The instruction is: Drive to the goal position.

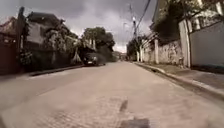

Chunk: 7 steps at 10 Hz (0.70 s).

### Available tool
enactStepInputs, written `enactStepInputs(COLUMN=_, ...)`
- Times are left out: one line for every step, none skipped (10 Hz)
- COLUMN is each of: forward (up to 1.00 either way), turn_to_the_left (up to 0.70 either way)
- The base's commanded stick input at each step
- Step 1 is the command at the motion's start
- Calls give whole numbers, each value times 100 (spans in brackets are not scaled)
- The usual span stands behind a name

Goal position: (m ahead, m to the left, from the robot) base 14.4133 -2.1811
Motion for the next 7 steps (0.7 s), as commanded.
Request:
enactStepInputs(forward=100, turn_to_the_left=-16)
enactStepInputs(forward=100, turn_to_the_left=-15)
enactStepInputs(forward=100, turn_to_the_left=-10)
enactStepInputs(forward=100, turn_to_the_left=-4)
enactStepInputs(forward=100, turn_to_the_left=0)
enactStepInputs(forward=100, turn_to_the_left=0)
enactStepInputs(forward=100, turn_to_the_left=0)
